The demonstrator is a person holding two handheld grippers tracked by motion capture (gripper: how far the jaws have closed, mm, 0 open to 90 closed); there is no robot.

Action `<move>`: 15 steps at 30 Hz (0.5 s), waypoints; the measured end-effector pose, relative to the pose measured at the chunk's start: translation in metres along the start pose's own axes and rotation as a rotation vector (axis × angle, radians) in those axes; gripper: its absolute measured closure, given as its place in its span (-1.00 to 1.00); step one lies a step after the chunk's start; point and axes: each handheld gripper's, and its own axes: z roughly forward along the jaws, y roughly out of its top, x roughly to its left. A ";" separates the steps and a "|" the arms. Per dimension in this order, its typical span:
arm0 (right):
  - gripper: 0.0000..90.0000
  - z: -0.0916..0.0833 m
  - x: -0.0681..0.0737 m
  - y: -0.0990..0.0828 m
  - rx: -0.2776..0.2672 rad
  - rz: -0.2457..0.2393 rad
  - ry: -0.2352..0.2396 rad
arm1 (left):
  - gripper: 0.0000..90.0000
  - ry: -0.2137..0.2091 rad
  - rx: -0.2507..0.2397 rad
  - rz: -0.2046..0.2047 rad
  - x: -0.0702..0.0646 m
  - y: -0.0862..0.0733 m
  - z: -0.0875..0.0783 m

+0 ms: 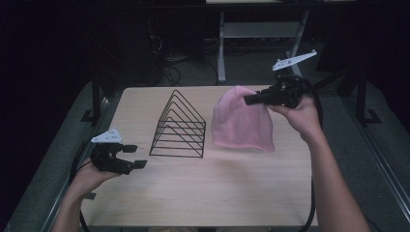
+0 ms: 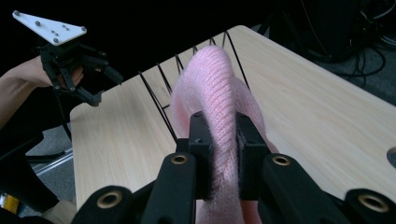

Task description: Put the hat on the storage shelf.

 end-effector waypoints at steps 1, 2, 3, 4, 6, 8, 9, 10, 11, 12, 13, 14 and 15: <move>0.77 -0.001 0.003 0.005 -0.007 -0.010 0.006 | -0.45 -0.011 -0.003 0.009 -0.001 0.006 -0.002; 0.77 -0.001 0.005 0.008 -0.011 -0.014 0.009 | -0.45 -0.013 -0.002 0.019 -0.001 0.009 -0.003; 0.77 -0.001 0.007 0.011 -0.014 -0.020 0.013 | -0.45 -0.013 -0.002 0.019 -0.001 0.009 -0.003; 0.77 -0.001 0.007 0.011 -0.014 -0.020 0.013 | -0.45 -0.013 0.000 0.024 -0.001 0.012 -0.004; 0.77 -0.001 0.012 0.019 -0.023 -0.037 0.028 | -0.45 -0.021 -0.005 0.038 -0.002 0.021 -0.007; 0.77 -0.001 0.015 0.025 -0.026 -0.047 0.032 | -0.45 -0.025 0.001 0.046 -0.003 0.026 -0.009; 0.77 -0.001 0.017 0.028 -0.027 -0.050 0.037 | -0.45 -0.028 0.002 0.050 -0.003 0.029 -0.009; 0.77 0.000 0.019 0.030 -0.031 -0.061 0.038 | -0.45 -0.030 0.005 0.055 -0.004 0.031 -0.010; 0.77 0.000 0.021 0.033 -0.031 -0.064 0.043 | -0.45 -0.035 0.003 0.059 -0.004 0.034 -0.011; 0.77 0.000 0.023 0.036 -0.034 -0.071 0.046 | -0.45 -0.039 0.004 0.065 -0.005 0.036 -0.012; 0.77 0.001 0.025 0.038 -0.037 -0.078 0.051 | -0.45 -0.042 0.002 0.071 -0.005 0.038 -0.012; 0.77 0.001 0.027 0.040 -0.038 -0.082 0.056 | -0.45 -0.045 0.000 0.071 -0.006 0.041 -0.013; 0.77 0.002 0.029 0.042 -0.038 -0.088 0.059 | -0.45 -0.048 -0.003 0.071 -0.006 0.043 -0.013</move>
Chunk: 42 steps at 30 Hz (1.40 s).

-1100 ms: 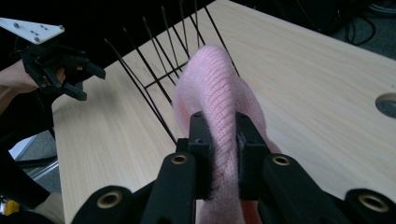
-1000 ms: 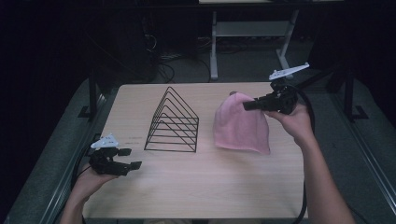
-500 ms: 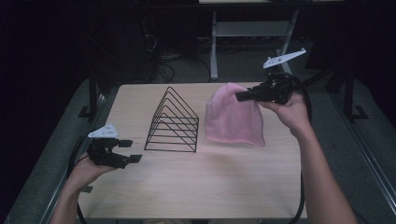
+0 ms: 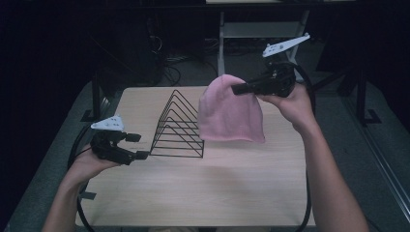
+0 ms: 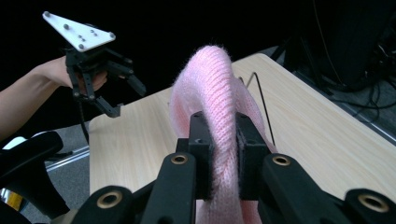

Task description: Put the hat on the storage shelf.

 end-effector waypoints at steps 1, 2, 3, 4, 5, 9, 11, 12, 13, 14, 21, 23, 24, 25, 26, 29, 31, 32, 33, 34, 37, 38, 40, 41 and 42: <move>0.77 0.000 0.000 0.000 0.000 0.000 0.000 | -0.45 0.000 0.000 0.000 0.000 0.000 0.000; 0.77 0.003 0.002 0.004 0.002 -0.007 0.008 | -0.45 -0.011 -0.002 0.002 0.001 0.004 -0.001; 0.77 0.004 0.004 0.006 0.003 -0.011 0.012 | -0.45 -0.011 -0.002 0.002 0.001 0.004 -0.001; 0.77 0.005 0.005 0.009 0.002 -0.014 0.016 | -0.45 -0.019 -0.007 0.002 0.001 0.007 0.000; 0.77 0.005 0.005 0.009 0.002 -0.014 0.016 | -0.45 -0.019 -0.007 0.002 0.001 0.007 0.000; 0.77 0.014 0.012 0.020 0.007 -0.038 0.036 | -0.45 -0.024 -0.009 0.013 0.001 0.018 0.000; 0.77 0.018 0.015 0.024 0.002 -0.048 0.043 | -0.44 -0.033 -0.014 0.020 0.001 0.023 0.000; 0.77 0.019 0.017 0.027 0.001 -0.054 0.047 | -0.44 -0.034 -0.016 0.025 0.001 0.025 0.000; 0.77 0.021 0.018 0.029 0.001 -0.060 0.053 | -0.44 -0.036 -0.016 0.030 0.001 0.028 0.000; 0.77 0.023 0.020 0.031 0.001 -0.063 0.057 | -0.44 -0.040 -0.014 0.035 0.001 0.031 0.000; 0.77 0.034 0.029 0.045 0.005 -0.089 0.081 | -0.44 -0.061 -0.022 0.047 0.002 0.040 0.002; 0.77 0.039 0.032 0.051 0.006 -0.099 0.093 | -0.44 -0.078 -0.031 0.049 0.003 0.042 0.003; 0.77 0.041 0.033 0.054 0.006 -0.102 0.097 | -0.44 -0.082 -0.034 0.050 0.003 0.043 0.003; 0.77 0.043 0.035 0.056 0.004 -0.109 0.099 | -0.43 -0.088 -0.037 0.049 0.003 0.044 0.003; 0.77 0.044 0.036 0.058 0.002 -0.108 0.102 | -0.42 -0.093 -0.040 0.048 0.004 0.044 0.004; 0.77 0.050 0.040 0.065 0.004 -0.111 0.118 | -0.38 -0.097 -0.044 0.044 0.006 0.046 0.003; 0.77 0.054 0.041 0.069 0.004 -0.121 0.128 | -0.35 -0.113 -0.055 0.040 0.008 0.047 0.003; 0.77 0.057 0.042 0.071 0.005 -0.125 0.131 | -0.34 -0.121 -0.060 0.032 0.010 0.047 0.002; 0.77 0.057 0.042 0.071 0.005 -0.125 0.131 | -0.33 -0.121 -0.060 0.032 0.010 0.047 0.002; 0.77 0.061 0.044 0.075 0.004 -0.130 0.138 | -0.32 -0.133 -0.066 0.025 0.012 0.047 0.001; 0.77 0.067 0.046 0.080 0.010 -0.137 0.149 | -0.28 -0.140 -0.062 0.014 0.015 0.047 0.001; 0.77 0.067 0.046 0.080 0.010 -0.137 0.149 | -0.25 -0.140 -0.062 0.014 0.015 0.047 0.001; 0.77 0.070 0.047 0.083 0.010 -0.141 0.153 | -0.21 -0.149 -0.059 0.005 0.017 0.047 0.001; 0.77 0.074 0.047 0.086 0.008 -0.143 0.158 | -0.09 -0.160 -0.063 -0.009 0.020 0.047 0.000; 0.77 0.075 0.048 0.087 0.010 -0.142 0.161 | -0.04 -0.158 -0.064 -0.016 0.022 0.047 0.000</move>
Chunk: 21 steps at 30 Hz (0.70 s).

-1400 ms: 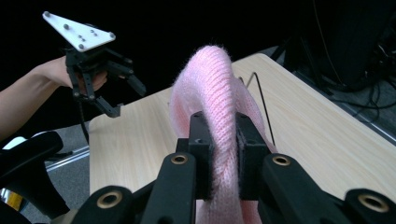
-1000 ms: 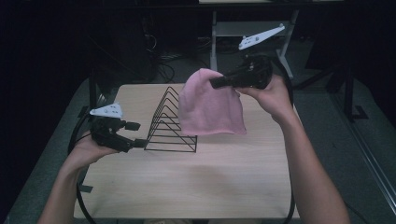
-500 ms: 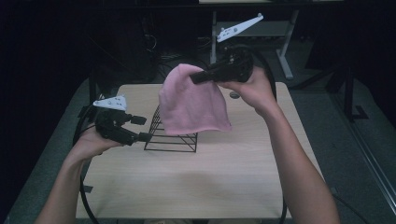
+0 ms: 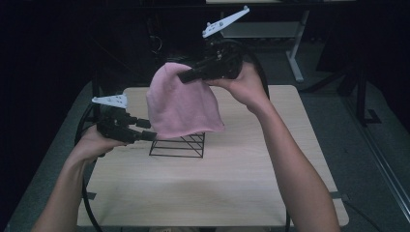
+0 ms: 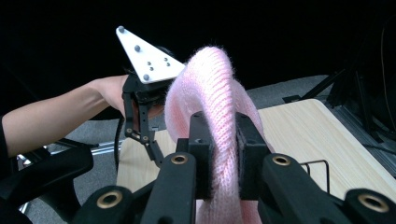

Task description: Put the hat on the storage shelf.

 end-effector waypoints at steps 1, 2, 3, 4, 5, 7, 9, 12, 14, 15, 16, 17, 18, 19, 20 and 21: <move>0.77 0.002 0.000 0.001 0.001 -0.001 0.003 | 0.01 0.000 0.000 0.000 0.000 0.000 0.000; 0.77 0.003 -0.001 0.003 0.002 -0.001 0.004 | 0.05 -0.002 0.002 -0.015 0.003 0.000 -0.001; 0.77 0.003 -0.001 0.003 0.002 -0.001 0.004 | 0.09 -0.002 0.002 -0.015 0.003 0.000 -0.001; 0.77 0.007 -0.001 0.005 -0.003 -0.006 0.008 | 0.12 -0.013 0.003 -0.027 0.006 0.000 -0.001; 0.77 0.008 -0.001 0.006 -0.004 -0.006 0.009 | 0.15 -0.019 0.004 -0.031 0.007 -0.001 -0.001; 0.77 0.011 -0.001 0.008 -0.001 -0.007 0.012 | 0.24 -0.020 0.009 -0.032 0.009 -0.001 -0.001; 0.77 0.014 -0.001 0.010 -0.001 -0.010 0.013 | 0.36 -0.022 0.011 -0.038 0.012 -0.002 -0.002; 0.77 0.017 -0.001 0.014 -0.005 -0.010 0.010 | 0.58 -0.018 0.002 -0.039 0.014 -0.003 -0.004; 0.77 0.018 -0.003 0.016 -0.009 -0.014 0.009 | 0.69 -0.010 -0.006 -0.040 0.015 -0.003 -0.006; 0.77 0.018 -0.003 0.017 -0.013 -0.013 0.009 | 0.73 -0.002 -0.036 -0.042 0.016 -0.002 -0.009; 0.77 0.018 -0.003 0.017 -0.017 -0.011 0.008 | 0.77 0.003 -0.047 -0.043 0.017 -0.002 -0.010; 0.77 0.018 -0.004 0.018 -0.019 -0.007 0.006 | 0.79 0.012 -0.050 -0.043 0.018 -0.002 -0.011; 0.77 0.018 -0.004 0.018 -0.022 -0.007 0.006 | 0.81 0.017 -0.055 -0.046 0.019 -0.002 -0.012; 0.77 0.018 -0.005 0.019 -0.021 -0.007 0.001 | 0.83 0.022 -0.055 -0.044 0.020 -0.002 -0.013; 0.78 0.019 -0.005 0.019 -0.026 -0.009 -0.004 | 0.84 0.027 -0.057 -0.045 0.020 -0.001 -0.014; 0.77 0.019 -0.006 0.019 -0.030 -0.010 -0.003 | 0.84 0.027 -0.057 -0.045 0.020 -0.001 -0.014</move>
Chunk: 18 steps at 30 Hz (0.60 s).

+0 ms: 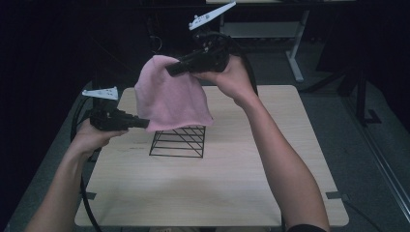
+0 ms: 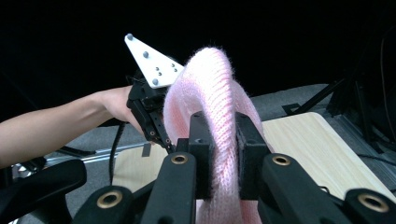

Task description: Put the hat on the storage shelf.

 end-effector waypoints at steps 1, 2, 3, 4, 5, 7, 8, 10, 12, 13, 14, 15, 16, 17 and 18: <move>0.78 0.000 -0.001 0.000 -0.003 0.000 -0.001 | 0.84 0.012 0.002 0.005 0.001 0.002 -0.002; 0.77 0.001 -0.001 0.000 -0.007 0.000 -0.006 | 0.84 0.019 0.002 0.005 0.001 0.002 -0.002; 0.77 0.001 -0.002 0.000 -0.008 0.004 -0.007 | 0.84 0.026 0.005 0.010 0.001 0.003 -0.002; 0.77 0.001 -0.002 0.000 -0.008 0.004 -0.007 | 0.85 0.026 0.005 0.010 0.001 0.003 -0.002; 0.77 0.001 -0.004 0.000 -0.014 0.005 -0.011 | 0.85 0.038 0.009 0.013 0.002 0.005 -0.004; 0.78 0.001 -0.005 0.000 -0.017 0.013 -0.014 | 0.85 0.052 0.013 0.016 0.003 0.006 -0.004; 0.77 0.001 -0.006 -0.001 -0.016 0.014 -0.019 | 0.85 0.055 0.016 0.016 0.004 0.007 -0.005; 0.77 0.001 -0.008 -0.001 -0.018 0.016 -0.026 | 0.85 0.062 0.018 0.015 0.005 0.007 -0.005; 0.77 0.002 -0.011 -0.002 -0.022 0.027 -0.029 | 0.85 0.072 0.016 0.012 0.006 0.008 -0.004; 0.77 0.003 -0.014 -0.003 -0.024 0.035 -0.033 | 0.85 0.081 0.024 0.014 0.009 0.008 -0.003; 0.77 0.003 -0.015 -0.003 -0.022 0.033 -0.035 | 0.85 0.087 0.028 0.014 0.009 0.009 -0.003; 0.77 0.004 -0.016 -0.003 -0.022 0.035 -0.035 | 0.85 0.094 0.029 0.016 0.011 0.009 -0.002; 0.77 0.005 -0.017 -0.004 -0.024 0.033 -0.039 | 0.85 0.094 0.028 0.011 0.012 0.009 -0.002; 0.77 0.005 -0.018 -0.004 -0.022 0.034 -0.041 | 0.85 0.098 0.029 0.011 0.014 0.009 -0.001; 0.77 0.005 -0.018 -0.004 -0.022 0.034 -0.041 | 0.85 0.098 0.029 0.011 0.014 0.009 -0.001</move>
